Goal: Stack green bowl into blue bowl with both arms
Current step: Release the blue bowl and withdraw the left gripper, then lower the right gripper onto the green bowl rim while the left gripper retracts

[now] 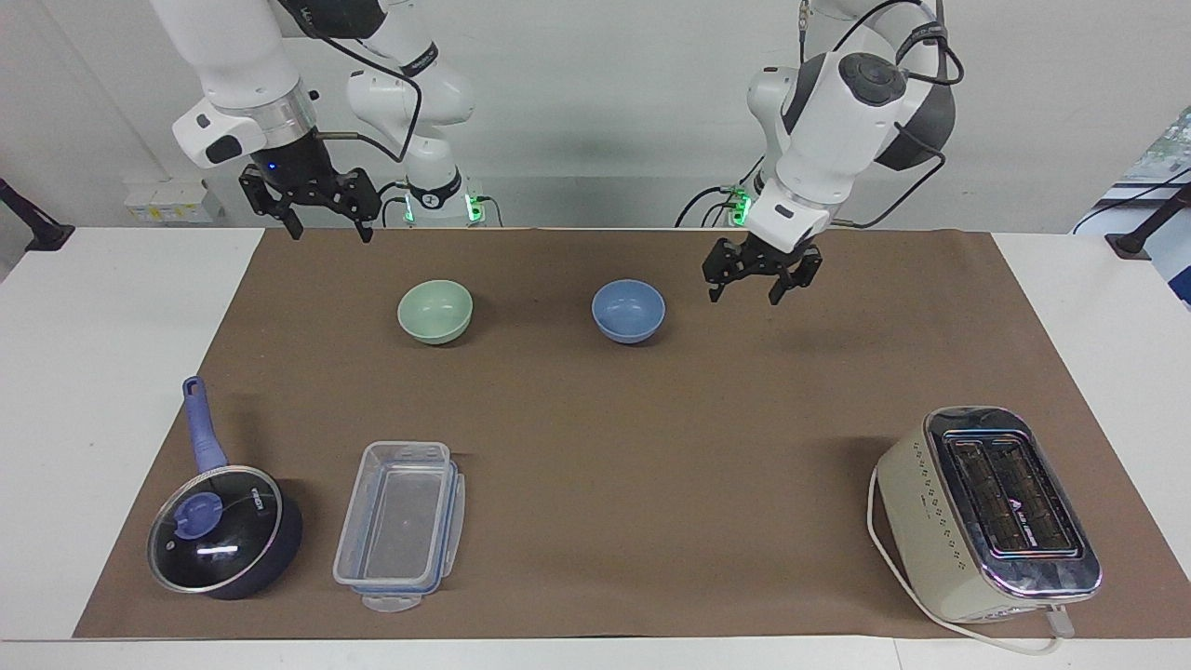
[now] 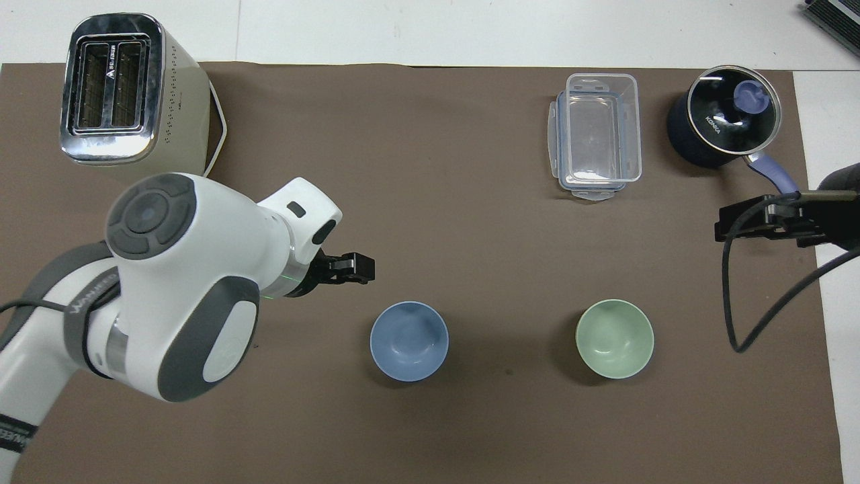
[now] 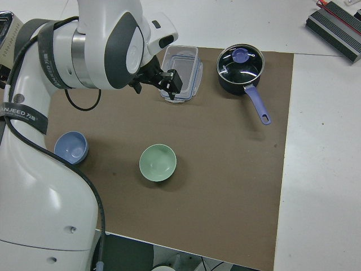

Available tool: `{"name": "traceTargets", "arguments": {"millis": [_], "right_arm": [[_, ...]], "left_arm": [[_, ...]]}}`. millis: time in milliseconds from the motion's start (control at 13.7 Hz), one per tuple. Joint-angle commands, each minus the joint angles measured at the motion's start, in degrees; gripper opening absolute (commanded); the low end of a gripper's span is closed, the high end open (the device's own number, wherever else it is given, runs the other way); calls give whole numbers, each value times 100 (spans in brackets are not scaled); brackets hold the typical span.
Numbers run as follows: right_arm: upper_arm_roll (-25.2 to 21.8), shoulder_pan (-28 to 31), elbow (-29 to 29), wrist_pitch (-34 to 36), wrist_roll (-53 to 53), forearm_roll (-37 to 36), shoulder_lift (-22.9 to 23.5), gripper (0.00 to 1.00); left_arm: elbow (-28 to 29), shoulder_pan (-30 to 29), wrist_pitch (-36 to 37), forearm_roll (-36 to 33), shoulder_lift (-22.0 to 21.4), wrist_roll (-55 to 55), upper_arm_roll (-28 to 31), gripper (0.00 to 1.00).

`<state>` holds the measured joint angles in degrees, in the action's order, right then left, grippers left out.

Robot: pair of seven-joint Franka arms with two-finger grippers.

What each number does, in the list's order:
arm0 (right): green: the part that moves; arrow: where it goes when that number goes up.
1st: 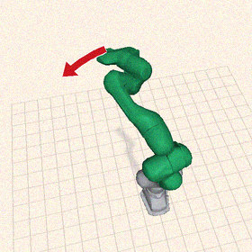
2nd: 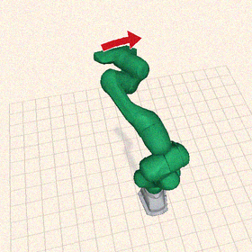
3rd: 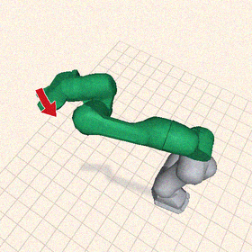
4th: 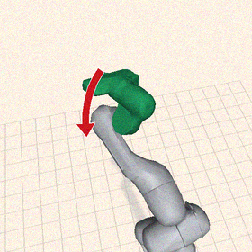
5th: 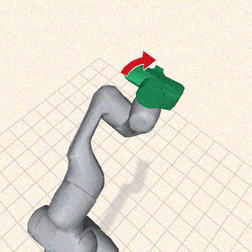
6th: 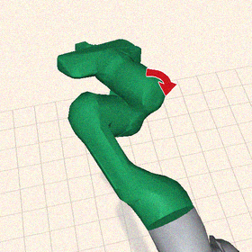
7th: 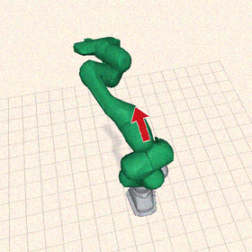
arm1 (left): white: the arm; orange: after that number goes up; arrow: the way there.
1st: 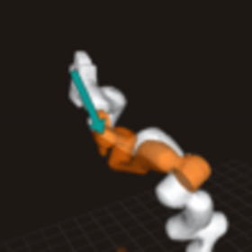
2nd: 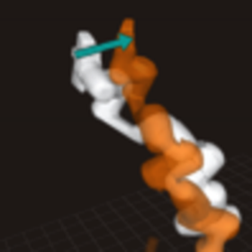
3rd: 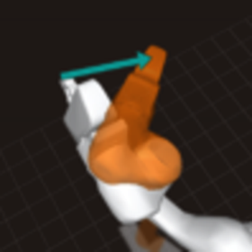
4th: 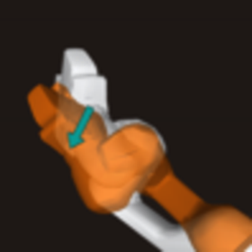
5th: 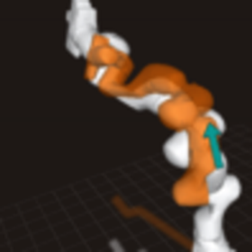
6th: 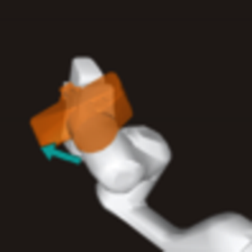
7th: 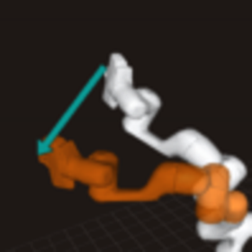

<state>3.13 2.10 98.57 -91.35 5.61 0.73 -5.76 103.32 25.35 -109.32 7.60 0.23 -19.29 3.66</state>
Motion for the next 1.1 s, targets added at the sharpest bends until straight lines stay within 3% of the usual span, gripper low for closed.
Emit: {"name": "traceTargets", "arguments": {"millis": [0,438,731,1023], "right_arm": [[12,80,881,-435,-184,59,-346,100],[12,19,2227,-1402,-184,59,-461,100],[29,-51,3158,-2421,-184,85,-417,100],[29,-87,3624,-2747,-438,94,-408,100]], "left_arm": [[-478,-556,454,-119,178,739,-41,100],[-673,-1760,824,-127,196,2023,-32,100],[-673,-2384,956,-127,196,2508,-32,100],[-857,-2491,1175,-531,214,2474,-41,100]]}}
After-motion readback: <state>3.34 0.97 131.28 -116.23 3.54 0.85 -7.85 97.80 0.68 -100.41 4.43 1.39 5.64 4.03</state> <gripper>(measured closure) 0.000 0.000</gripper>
